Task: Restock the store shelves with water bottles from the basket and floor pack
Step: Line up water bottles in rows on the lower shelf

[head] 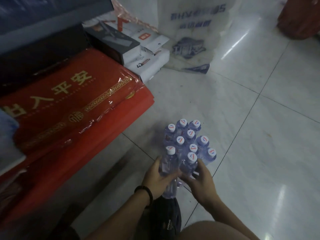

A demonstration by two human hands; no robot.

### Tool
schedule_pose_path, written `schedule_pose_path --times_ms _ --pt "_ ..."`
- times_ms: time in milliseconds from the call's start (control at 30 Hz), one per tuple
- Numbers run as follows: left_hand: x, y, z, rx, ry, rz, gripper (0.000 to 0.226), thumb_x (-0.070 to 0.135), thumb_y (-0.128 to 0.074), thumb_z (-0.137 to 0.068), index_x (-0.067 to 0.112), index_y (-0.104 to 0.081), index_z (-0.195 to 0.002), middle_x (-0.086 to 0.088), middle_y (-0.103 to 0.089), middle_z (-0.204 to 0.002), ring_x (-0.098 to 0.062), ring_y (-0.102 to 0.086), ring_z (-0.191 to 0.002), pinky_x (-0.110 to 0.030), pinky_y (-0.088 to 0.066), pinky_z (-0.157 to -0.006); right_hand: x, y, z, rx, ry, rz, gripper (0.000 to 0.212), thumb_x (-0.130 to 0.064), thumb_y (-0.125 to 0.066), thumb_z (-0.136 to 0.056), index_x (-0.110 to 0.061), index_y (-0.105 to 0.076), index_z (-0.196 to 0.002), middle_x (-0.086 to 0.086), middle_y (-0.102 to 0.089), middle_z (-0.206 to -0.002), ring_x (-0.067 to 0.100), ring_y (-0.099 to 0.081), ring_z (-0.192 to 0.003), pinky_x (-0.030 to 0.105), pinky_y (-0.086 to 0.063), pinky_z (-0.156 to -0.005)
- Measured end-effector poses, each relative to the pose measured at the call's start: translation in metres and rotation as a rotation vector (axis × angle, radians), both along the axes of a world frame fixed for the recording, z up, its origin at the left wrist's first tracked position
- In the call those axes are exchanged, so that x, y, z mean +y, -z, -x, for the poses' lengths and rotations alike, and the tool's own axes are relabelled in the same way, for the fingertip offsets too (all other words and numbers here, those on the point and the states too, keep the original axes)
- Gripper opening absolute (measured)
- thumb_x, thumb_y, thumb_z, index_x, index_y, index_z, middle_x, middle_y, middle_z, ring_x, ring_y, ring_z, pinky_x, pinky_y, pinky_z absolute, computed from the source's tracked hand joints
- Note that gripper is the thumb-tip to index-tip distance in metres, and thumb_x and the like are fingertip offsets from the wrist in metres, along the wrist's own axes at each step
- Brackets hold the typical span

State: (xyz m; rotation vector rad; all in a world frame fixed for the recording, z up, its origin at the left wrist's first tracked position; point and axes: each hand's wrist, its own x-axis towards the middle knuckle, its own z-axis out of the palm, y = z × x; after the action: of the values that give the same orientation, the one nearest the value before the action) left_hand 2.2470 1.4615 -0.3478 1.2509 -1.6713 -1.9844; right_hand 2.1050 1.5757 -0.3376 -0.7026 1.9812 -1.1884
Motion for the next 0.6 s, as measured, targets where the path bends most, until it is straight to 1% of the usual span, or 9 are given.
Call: schedule_pose_path --times_ms 33,100,200,267,367,400,500,533,600 --pt "-0.003 -0.015 -0.004 0.027 -0.022 0.001 0.054 0.039 -0.086 -0.083 0.043 -0.06 -0.131 0.011 -0.074 -0.127 -0.012 -0.07 -0.119 -0.045 -0.056 -0.104 -0.005 -0.017 -0.002 0.002 -0.034 0.041 0.052 -0.04 -0.087 -0.083 -0.035 -0.064 -0.129 -0.016 -0.074 -0.125 0.008 -0.07 -0.113 0.048 -0.059 -0.098" --pt "-0.01 -0.051 -0.014 0.067 -0.039 0.01 0.046 0.04 -0.075 -0.093 0.039 -0.057 -0.136 0.005 -0.075 -0.128 -0.015 -0.071 -0.118 -0.044 -0.057 -0.103 -0.018 -0.053 -0.009 -0.001 -0.095 0.135 0.036 -0.03 -0.081 -0.094 -0.029 -0.068 -0.128 -0.009 -0.077 -0.122 0.014 -0.073 -0.11 0.051 -0.058 -0.099" --pt "-0.026 -0.114 -0.038 0.073 -0.031 0.013 0.044 0.052 -0.067 -0.093 0.05 -0.05 -0.134 0.009 -0.073 -0.128 -0.013 -0.072 -0.115 -0.045 -0.058 -0.098 -0.038 -0.109 -0.027 -0.09 -0.214 0.22 0.025 -0.016 -0.065 -0.105 -0.019 -0.065 -0.13 -0.001 -0.078 -0.12 0.019 -0.075 -0.112 0.046 -0.058 -0.101" --pt "-0.036 -0.155 -0.062 0.097 -0.036 0.032 0.039 0.039 -0.064 -0.101 0.045 -0.048 -0.136 0.011 -0.073 -0.127 -0.013 -0.073 -0.114 -0.046 -0.058 -0.095 -0.055 -0.148 -0.042 -0.126 -0.323 0.27 0.029 -0.015 -0.061 -0.106 -0.018 -0.061 -0.135 0.0 -0.077 -0.123 0.019 -0.074 -0.115 0.039 -0.058 -0.1" --pt "-0.046 -0.21 -0.107 0.118 -0.095 0.152 0.053 0.02 -0.066 -0.101 0.033 -0.041 -0.146 0.003 -0.071 -0.131 -0.013 -0.072 -0.116 -0.042 -0.058 -0.101 -0.081 -0.206 -0.067 -0.17 -0.504 0.293 0.04 -0.009 -0.063 -0.104 -0.022 -0.054 -0.141 -0.006 -0.076 -0.128 0.014 -0.072 -0.119 0.025 -0.058 -0.093" --pt "-0.048 -0.227 -0.125 0.123 -0.135 0.2 0.057 0.015 -0.067 -0.1 0.031 -0.041 -0.148 0.001 -0.072 -0.13 -0.013 -0.071 -0.117 -0.041 -0.057 -0.103 -0.091 -0.225 -0.077 -0.152 -0.568 0.277 0.047 -0.005 -0.066 -0.102 -0.022 -0.052 -0.143 -0.005 -0.075 -0.129 0.016 -0.071 -0.121 0.024 -0.059 -0.092" --pt "-0.053 -0.277 -0.185 0.136 -0.262 0.298 0.054 0.004 -0.071 -0.097 0.025 -0.054 -0.144 -0.005 -0.074 -0.128 -0.026 -0.07 -0.121 -0.051 -0.054 -0.107 -0.117 -0.275 -0.118 -0.039 -0.746 0.249 0.064 -0.005 -0.073 -0.097 -0.023 -0.043 -0.15 -0.001 -0.073 -0.133 0.018 -0.07 -0.124 0.042 -0.058 -0.105" --pt "-0.055 -0.296 -0.206 0.151 -0.29 0.32 0.051 0.002 -0.071 -0.096 0.023 -0.058 -0.14 -0.007 -0.074 -0.128 -0.03 -0.07 -0.121 -0.053 -0.054 -0.107 -0.125 -0.292 -0.134 -0.01 -0.796 0.271 0.062 -0.005 -0.072 -0.097 -0.022 -0.043 -0.149 -0.001 -0.073 -0.132 0.018 -0.07 -0.123 0.046 -0.057 -0.107" --pt "-0.058 -0.33 -0.249 0.165 -0.335 0.382 0.047 -0.002 -0.07 -0.095 0.02 -0.062 -0.136 -0.009 -0.075 -0.126 -0.03 -0.071 -0.117 -0.05 -0.057 -0.101 -0.138 -0.323 -0.172 0.057 -0.838 0.315 0.053 -0.005 -0.07 -0.098 -0.022 -0.047 -0.143 -0.002 -0.075 -0.127 0.016 -0.073 -0.118 0.045 -0.06 -0.101"
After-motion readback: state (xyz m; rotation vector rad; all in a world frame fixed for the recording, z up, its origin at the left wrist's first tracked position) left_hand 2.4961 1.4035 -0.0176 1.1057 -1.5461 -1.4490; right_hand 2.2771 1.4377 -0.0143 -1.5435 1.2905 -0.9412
